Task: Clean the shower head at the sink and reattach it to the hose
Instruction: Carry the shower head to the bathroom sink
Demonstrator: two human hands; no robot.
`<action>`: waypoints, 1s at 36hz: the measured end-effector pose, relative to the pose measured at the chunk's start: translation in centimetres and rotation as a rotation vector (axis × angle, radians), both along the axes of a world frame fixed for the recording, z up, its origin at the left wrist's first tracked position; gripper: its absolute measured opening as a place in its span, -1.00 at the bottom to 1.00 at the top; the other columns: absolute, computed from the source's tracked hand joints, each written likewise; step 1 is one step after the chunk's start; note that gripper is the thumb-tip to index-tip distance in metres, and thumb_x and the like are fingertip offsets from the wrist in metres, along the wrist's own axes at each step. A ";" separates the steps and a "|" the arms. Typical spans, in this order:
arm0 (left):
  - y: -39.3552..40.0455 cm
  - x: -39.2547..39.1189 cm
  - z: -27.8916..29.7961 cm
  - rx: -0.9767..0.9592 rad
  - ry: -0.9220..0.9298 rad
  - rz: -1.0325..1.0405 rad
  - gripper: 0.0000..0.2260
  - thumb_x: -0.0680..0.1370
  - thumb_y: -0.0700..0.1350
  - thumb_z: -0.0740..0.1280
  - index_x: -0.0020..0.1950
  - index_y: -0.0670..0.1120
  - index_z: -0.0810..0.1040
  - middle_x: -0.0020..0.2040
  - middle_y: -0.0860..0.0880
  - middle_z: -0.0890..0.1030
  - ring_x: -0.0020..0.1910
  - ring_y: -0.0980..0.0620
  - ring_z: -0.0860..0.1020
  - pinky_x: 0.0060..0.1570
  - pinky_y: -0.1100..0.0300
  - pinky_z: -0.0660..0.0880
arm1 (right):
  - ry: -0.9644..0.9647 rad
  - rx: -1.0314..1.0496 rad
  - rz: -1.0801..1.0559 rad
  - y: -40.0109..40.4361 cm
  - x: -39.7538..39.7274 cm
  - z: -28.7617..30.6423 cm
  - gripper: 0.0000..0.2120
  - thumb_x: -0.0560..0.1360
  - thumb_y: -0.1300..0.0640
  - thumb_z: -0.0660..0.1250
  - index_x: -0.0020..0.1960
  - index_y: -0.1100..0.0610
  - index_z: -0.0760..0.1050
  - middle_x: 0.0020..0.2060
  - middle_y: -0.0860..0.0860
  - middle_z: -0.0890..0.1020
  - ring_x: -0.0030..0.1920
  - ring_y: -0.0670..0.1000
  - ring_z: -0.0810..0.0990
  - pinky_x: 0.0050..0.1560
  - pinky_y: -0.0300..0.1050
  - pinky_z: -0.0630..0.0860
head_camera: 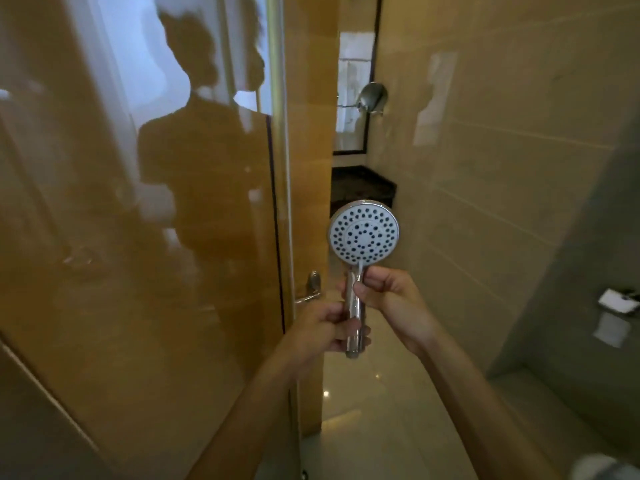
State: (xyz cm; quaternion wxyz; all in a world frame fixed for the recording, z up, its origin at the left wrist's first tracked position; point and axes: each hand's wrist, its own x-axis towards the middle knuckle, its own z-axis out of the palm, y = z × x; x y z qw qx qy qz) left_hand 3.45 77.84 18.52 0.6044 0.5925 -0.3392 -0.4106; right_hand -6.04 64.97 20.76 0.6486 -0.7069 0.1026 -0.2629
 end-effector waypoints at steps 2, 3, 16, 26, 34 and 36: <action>-2.2 -0.8 0.1 0.003 0.003 -0.027 -0.82 0.57 -0.33 0.30 0.16 -0.34 0.54 -0.03 -0.23 0.67 0.02 -0.27 0.66 0.11 -0.16 0.60 | -0.016 0.021 -0.039 -1.8 -1.1 -0.1 -0.85 0.55 0.34 0.31 0.05 0.25 0.63 -0.02 0.27 0.69 -0.06 0.12 0.67 0.04 -0.07 0.60; -3.4 -1.2 0.1 -0.002 0.008 -0.042 -0.83 0.57 -0.33 0.30 0.15 -0.33 0.55 -0.03 -0.23 0.67 0.00 -0.25 0.67 0.07 -0.12 0.62 | -0.027 0.033 -0.059 -2.8 -1.7 -0.2 -0.86 0.56 0.34 0.31 0.05 0.26 0.62 -0.01 0.28 0.68 -0.07 0.12 0.66 0.03 -0.05 0.58; -15.2 -4.5 -0.7 0.016 -0.004 -0.196 -0.82 0.56 -0.33 0.33 0.15 -0.32 0.57 -0.04 -0.20 0.69 -0.05 -0.14 0.69 0.02 -0.04 0.65 | -0.104 0.188 -0.222 -12.1 -6.5 -1.8 -0.80 0.60 0.37 0.23 0.14 0.21 0.56 -0.05 0.06 0.70 0.04 -0.03 0.67 0.06 -0.11 0.59; -21.8 -6.0 -2.4 0.035 0.049 -0.240 -0.79 0.56 -0.31 0.34 0.17 -0.36 0.55 -0.04 -0.22 0.66 -0.03 -0.20 0.66 0.01 -0.03 0.63 | -0.057 0.229 -0.297 -18.1 -8.0 -3.7 -0.79 0.62 0.33 0.21 0.16 0.16 0.56 -0.09 0.01 0.70 -0.06 -0.03 0.65 0.01 -0.11 0.59; -27.2 -5.3 -3.9 0.065 0.094 -0.269 -0.84 0.57 -0.31 0.33 0.14 -0.28 0.57 -0.05 -0.23 0.65 -0.06 -0.20 0.66 -0.02 -0.03 0.63 | -0.018 0.251 -0.350 -22.7 -7.5 -4.7 -0.78 0.63 0.32 0.22 0.25 0.26 0.51 -0.11 0.01 0.69 -0.14 -0.06 0.66 -0.09 -0.18 0.60; -28.5 -5.0 -4.2 0.070 0.103 -0.283 -0.81 0.57 -0.32 0.33 0.17 -0.31 0.56 -0.04 -0.23 0.65 -0.06 -0.21 0.66 -0.05 0.00 0.65 | -0.002 0.256 -0.365 -24.0 -7.3 -5.0 -0.77 0.63 0.32 0.21 0.25 0.23 0.52 -0.10 0.01 0.70 -0.10 -0.06 0.67 -0.06 -0.18 0.59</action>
